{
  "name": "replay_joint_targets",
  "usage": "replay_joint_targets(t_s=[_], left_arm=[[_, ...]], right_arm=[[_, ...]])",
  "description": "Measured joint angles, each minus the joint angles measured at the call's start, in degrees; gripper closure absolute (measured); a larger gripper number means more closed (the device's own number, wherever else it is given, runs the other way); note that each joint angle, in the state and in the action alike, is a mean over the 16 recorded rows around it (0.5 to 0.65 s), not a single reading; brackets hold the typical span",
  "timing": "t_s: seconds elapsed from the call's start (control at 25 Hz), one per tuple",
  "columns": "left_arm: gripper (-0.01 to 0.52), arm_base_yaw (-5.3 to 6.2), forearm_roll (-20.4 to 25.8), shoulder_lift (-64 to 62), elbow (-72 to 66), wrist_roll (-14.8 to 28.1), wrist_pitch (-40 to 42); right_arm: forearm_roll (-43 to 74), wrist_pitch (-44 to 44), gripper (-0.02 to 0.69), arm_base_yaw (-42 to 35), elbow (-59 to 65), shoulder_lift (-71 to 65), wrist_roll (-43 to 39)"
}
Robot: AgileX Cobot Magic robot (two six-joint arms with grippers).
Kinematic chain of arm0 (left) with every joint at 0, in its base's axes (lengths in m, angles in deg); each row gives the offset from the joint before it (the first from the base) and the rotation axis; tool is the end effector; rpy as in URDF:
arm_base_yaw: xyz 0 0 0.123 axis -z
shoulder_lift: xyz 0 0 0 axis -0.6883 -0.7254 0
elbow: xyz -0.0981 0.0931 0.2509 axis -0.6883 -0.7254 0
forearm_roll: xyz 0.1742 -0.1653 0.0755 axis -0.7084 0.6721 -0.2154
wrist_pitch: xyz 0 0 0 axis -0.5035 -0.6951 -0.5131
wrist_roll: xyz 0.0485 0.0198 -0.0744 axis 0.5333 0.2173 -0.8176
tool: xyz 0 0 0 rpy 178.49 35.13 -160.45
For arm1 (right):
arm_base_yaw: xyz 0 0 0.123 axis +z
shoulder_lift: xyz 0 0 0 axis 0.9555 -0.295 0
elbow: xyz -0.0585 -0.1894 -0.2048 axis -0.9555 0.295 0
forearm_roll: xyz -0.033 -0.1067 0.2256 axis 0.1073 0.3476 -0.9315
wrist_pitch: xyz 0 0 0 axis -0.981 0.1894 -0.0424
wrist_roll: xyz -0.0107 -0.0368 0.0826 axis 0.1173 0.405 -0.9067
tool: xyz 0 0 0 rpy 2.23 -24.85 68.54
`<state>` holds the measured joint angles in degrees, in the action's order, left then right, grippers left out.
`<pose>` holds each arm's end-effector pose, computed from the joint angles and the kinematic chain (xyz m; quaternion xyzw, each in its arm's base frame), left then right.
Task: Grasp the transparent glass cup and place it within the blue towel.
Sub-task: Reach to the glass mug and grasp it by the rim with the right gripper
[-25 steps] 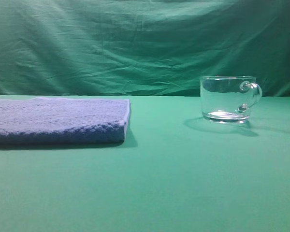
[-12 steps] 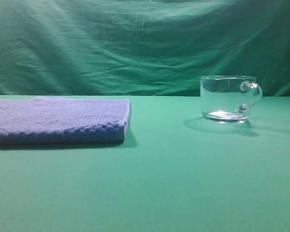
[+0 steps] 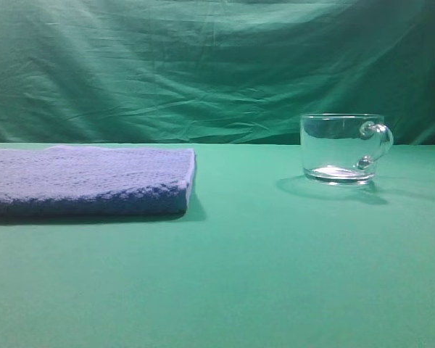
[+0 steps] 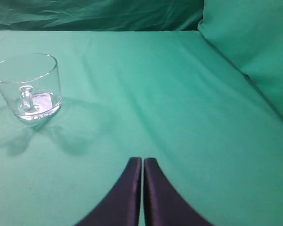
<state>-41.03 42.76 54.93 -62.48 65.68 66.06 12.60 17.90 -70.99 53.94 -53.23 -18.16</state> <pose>0.0521 -0.0084 0.1755 -0.0009 0.7959 -0.0693 0.6015 0.0555 -0.0004 0.1834 0.0081 0.7662 0.0111 0.6425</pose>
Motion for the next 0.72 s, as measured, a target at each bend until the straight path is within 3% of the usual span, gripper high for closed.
replay_joint_targets(t_s=[0.4, 0.72], left_arm=[[0.514, 0.0, 0.0, 0.0, 0.0, 0.0, 0.0], [0.514, 0.0, 0.0, 0.0, 0.0, 0.0, 0.0]], right_arm=[[-3.6, -2.81, 0.665, 0.01, -8.23, -6.12, -3.49], [-4.34, 8.81, 0.665, 2.55, -21.38, -22.6, -1.61]])
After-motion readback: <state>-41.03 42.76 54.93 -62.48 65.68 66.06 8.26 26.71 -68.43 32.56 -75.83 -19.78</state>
